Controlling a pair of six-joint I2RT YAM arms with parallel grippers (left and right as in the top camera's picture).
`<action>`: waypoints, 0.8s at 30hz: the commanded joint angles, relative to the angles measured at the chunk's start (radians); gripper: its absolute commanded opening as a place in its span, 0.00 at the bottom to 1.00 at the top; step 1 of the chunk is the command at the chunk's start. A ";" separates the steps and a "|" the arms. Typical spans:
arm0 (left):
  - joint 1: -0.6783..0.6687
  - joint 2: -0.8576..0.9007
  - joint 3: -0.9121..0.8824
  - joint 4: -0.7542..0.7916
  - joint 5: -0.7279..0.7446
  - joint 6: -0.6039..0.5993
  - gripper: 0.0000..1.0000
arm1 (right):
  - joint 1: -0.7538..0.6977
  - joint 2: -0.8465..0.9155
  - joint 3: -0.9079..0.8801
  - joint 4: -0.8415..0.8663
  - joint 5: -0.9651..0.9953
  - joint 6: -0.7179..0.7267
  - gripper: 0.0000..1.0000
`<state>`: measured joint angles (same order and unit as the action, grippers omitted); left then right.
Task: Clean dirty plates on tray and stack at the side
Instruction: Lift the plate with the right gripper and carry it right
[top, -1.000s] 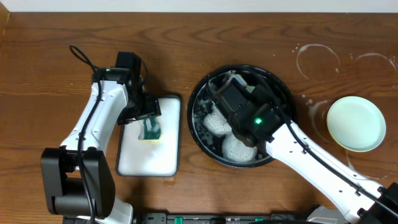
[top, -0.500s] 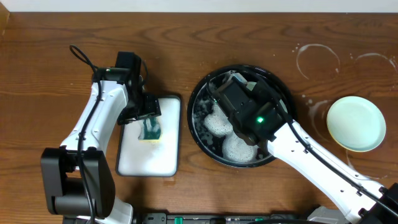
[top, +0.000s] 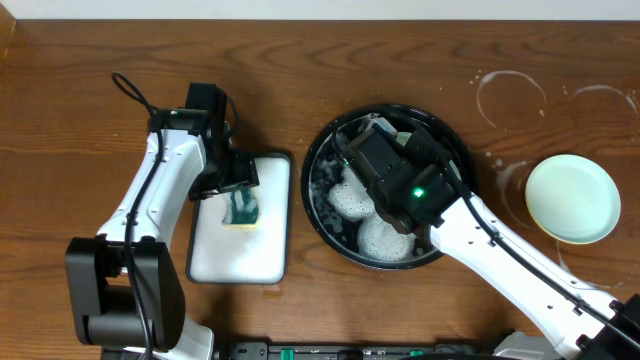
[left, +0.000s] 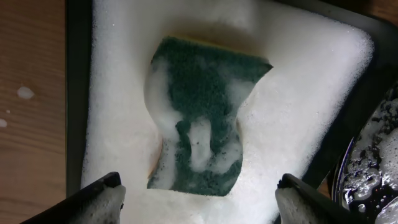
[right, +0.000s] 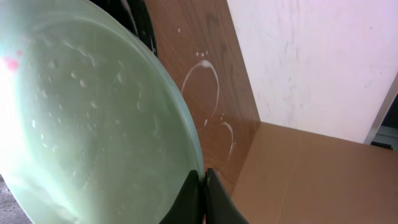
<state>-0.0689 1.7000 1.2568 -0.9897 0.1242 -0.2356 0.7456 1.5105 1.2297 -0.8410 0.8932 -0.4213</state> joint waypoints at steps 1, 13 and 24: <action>0.003 0.006 -0.003 -0.003 -0.010 0.002 0.81 | -0.002 -0.016 0.014 0.002 0.019 -0.006 0.01; 0.003 0.006 -0.003 -0.003 -0.010 0.002 0.81 | -0.064 -0.016 0.014 -0.001 -0.085 0.283 0.01; 0.003 0.006 -0.003 -0.003 -0.010 0.002 0.81 | -0.306 -0.038 0.014 -0.017 -0.377 0.488 0.01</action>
<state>-0.0689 1.7000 1.2568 -0.9897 0.1242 -0.2356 0.4496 1.5089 1.2297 -0.8558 0.5968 0.0261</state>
